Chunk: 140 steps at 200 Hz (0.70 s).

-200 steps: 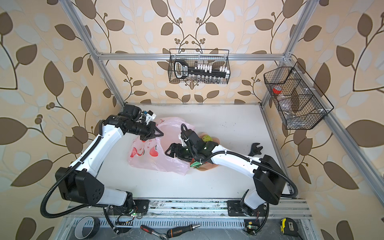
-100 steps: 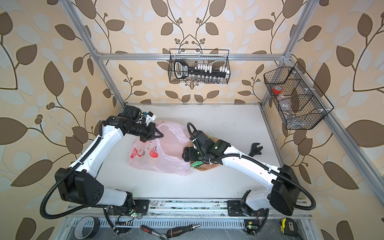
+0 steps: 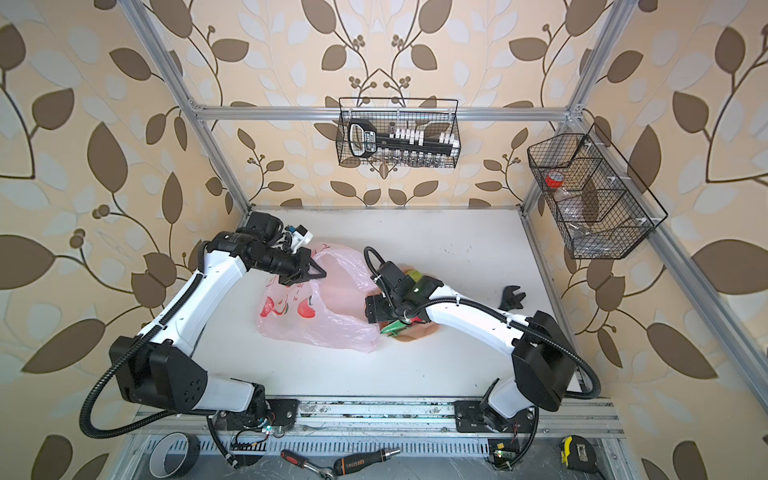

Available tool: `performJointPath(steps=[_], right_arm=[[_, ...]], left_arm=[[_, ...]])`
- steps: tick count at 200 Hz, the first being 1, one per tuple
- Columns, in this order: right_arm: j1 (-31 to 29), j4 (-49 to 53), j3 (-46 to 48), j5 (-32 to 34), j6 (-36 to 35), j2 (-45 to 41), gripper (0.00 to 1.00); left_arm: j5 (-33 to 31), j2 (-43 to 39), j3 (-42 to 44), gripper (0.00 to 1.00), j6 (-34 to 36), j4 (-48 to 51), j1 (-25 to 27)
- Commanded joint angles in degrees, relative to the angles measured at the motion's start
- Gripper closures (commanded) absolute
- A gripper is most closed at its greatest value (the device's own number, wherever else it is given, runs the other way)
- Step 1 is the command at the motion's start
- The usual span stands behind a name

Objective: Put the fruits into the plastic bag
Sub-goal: 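Lower the right gripper onto a red strawberry on the plate and close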

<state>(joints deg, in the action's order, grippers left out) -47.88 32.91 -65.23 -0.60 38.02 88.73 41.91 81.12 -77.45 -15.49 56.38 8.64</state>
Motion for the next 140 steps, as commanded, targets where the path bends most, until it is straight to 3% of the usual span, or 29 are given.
performJointPath(steps=[1,95,140], right_arm=[[-0.44,-0.44,-3.36,2.54,-1.07,2.53,0.17],[-0.46,1.19,-7.61,4.82,-3.89,9.64,0.28],[-0.11,1.16,-6.89,4.96,-4.55,10.87,0.41]], left_arm=[[2.75,-1.16,0.52,1.0,0.22,-0.13,0.14],[3.0,-0.96,-1.04,1.0,1.9,1.8,0.14],[3.0,-0.96,-1.11,1.0,2.0,1.91,0.14]])
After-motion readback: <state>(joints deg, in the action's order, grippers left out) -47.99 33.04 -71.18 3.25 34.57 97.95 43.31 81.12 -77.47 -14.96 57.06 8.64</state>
